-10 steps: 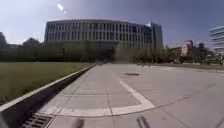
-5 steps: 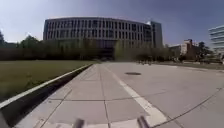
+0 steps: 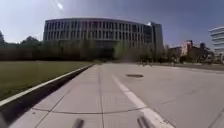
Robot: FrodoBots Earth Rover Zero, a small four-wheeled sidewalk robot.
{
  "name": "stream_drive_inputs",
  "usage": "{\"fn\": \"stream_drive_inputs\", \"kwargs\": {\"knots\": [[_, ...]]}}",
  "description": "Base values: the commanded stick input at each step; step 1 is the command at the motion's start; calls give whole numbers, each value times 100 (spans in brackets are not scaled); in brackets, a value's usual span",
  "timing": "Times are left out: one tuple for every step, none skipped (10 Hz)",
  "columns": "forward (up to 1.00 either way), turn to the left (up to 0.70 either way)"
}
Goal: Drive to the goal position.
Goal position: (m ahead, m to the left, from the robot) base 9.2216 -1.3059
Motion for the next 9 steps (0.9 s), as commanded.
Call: {"fn": "stream_drive_inputs", "kwargs": {"knots": [[70, 0], [70, 0], [70, 0], [70, 0], [70, 0], [70, 0], [70, 0], [70, 0], [70, 0]]}}
